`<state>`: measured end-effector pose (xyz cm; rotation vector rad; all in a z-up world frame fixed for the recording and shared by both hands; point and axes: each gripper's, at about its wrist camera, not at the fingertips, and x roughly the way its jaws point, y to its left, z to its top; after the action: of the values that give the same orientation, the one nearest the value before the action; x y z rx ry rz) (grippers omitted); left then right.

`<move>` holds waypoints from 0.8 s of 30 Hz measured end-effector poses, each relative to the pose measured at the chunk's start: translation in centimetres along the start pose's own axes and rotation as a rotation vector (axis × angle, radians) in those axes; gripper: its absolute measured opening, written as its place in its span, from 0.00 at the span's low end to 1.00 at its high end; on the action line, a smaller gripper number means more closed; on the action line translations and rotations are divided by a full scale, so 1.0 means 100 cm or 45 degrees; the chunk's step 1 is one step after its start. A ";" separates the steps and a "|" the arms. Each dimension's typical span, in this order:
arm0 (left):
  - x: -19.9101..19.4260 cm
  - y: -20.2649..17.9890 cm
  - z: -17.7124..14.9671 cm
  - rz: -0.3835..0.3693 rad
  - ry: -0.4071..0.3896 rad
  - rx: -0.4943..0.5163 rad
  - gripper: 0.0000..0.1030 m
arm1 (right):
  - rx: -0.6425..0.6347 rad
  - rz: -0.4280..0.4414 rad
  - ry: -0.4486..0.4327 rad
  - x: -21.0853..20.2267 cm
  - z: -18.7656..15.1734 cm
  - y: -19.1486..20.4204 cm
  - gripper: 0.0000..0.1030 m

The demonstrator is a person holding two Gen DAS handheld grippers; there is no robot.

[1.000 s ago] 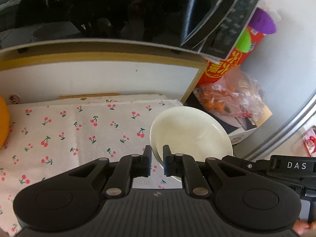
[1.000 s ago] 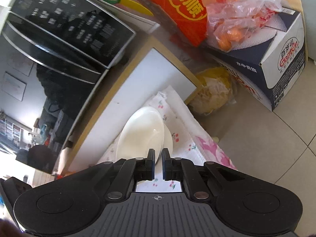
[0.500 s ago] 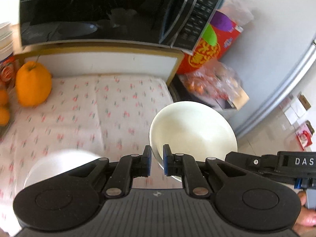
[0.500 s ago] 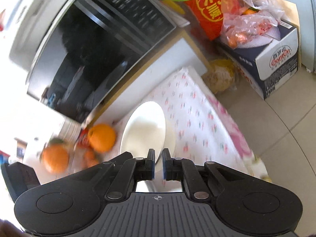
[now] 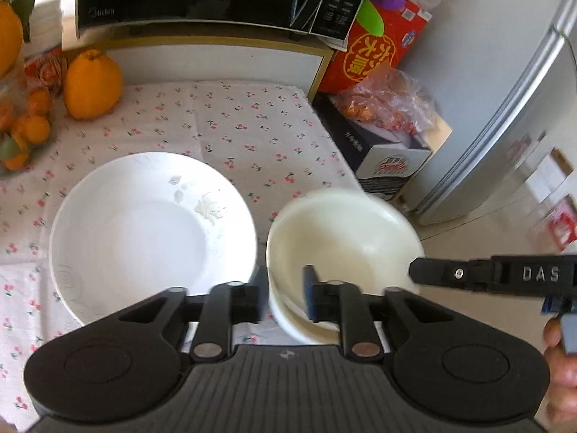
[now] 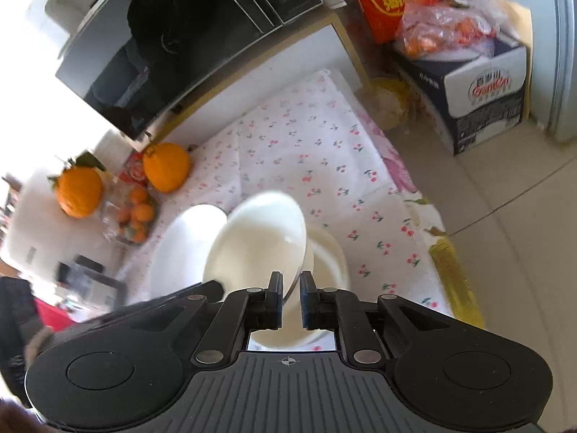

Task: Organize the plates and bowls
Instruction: 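Carry the nested bowls with both grippers and lower them onto the plate stack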

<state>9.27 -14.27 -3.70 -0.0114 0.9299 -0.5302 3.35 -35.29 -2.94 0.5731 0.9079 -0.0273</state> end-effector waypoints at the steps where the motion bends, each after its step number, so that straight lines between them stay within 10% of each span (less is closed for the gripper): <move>1: -0.001 -0.002 -0.003 0.019 -0.011 0.019 0.28 | -0.012 -0.025 -0.002 0.001 -0.002 0.000 0.19; 10: 0.012 0.006 -0.027 -0.052 0.049 -0.094 0.36 | 0.067 -0.069 0.018 0.027 -0.005 -0.026 0.33; 14: 0.022 0.003 -0.033 -0.072 0.032 -0.104 0.19 | 0.118 -0.001 0.083 0.041 -0.010 -0.034 0.11; 24: -0.023 0.007 -0.013 -0.047 -0.078 -0.067 0.19 | -0.029 -0.010 -0.052 0.001 0.007 0.019 0.11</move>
<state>7.45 -12.35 -2.90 -0.0920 0.8849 -0.5368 4.40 -33.94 -1.85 0.5459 0.8695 -0.0358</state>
